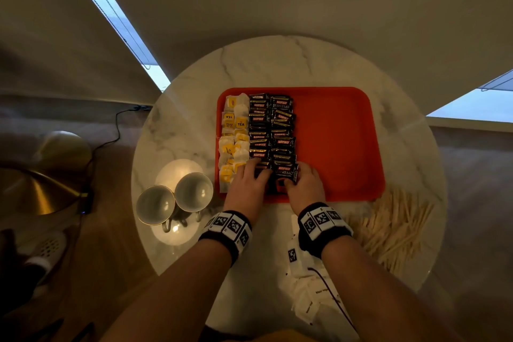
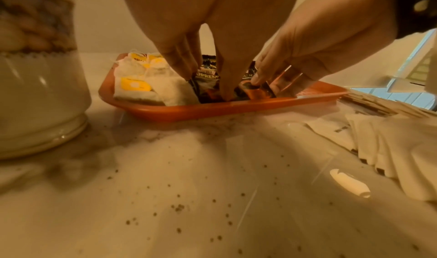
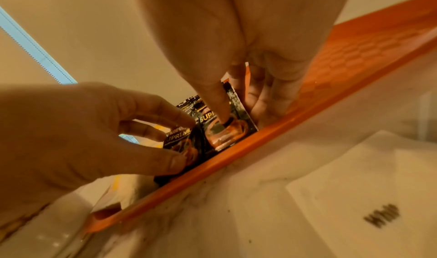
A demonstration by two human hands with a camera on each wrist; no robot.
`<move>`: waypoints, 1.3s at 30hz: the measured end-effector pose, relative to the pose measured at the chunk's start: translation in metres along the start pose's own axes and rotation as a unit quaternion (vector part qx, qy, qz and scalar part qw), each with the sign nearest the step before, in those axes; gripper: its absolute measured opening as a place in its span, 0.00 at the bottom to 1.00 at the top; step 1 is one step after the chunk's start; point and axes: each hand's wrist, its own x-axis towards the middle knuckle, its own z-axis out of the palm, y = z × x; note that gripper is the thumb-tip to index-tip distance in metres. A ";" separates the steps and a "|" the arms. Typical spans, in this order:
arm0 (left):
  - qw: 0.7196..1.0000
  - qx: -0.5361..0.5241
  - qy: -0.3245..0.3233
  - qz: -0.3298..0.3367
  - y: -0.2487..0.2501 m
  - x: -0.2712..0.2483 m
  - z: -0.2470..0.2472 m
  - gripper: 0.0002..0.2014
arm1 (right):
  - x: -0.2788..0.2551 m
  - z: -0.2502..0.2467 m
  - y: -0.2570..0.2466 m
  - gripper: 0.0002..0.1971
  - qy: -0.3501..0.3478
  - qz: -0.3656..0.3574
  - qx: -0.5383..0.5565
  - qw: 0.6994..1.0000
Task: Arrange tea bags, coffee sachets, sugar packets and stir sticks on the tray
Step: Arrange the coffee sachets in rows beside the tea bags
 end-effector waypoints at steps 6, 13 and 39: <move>1.000 -0.013 0.011 0.013 -0.001 -0.003 0.001 0.23 | -0.002 0.002 -0.001 0.23 -0.005 -0.001 -0.010 1.000; 0.998 -0.037 0.042 0.013 0.003 -0.007 -0.002 0.19 | 0.001 -0.005 0.003 0.24 -0.001 -0.003 0.006 1.000; 1.000 0.024 -0.003 -0.001 0.010 0.076 -0.012 0.34 | 0.110 -0.027 -0.043 0.21 -0.045 -0.054 0.036 0.997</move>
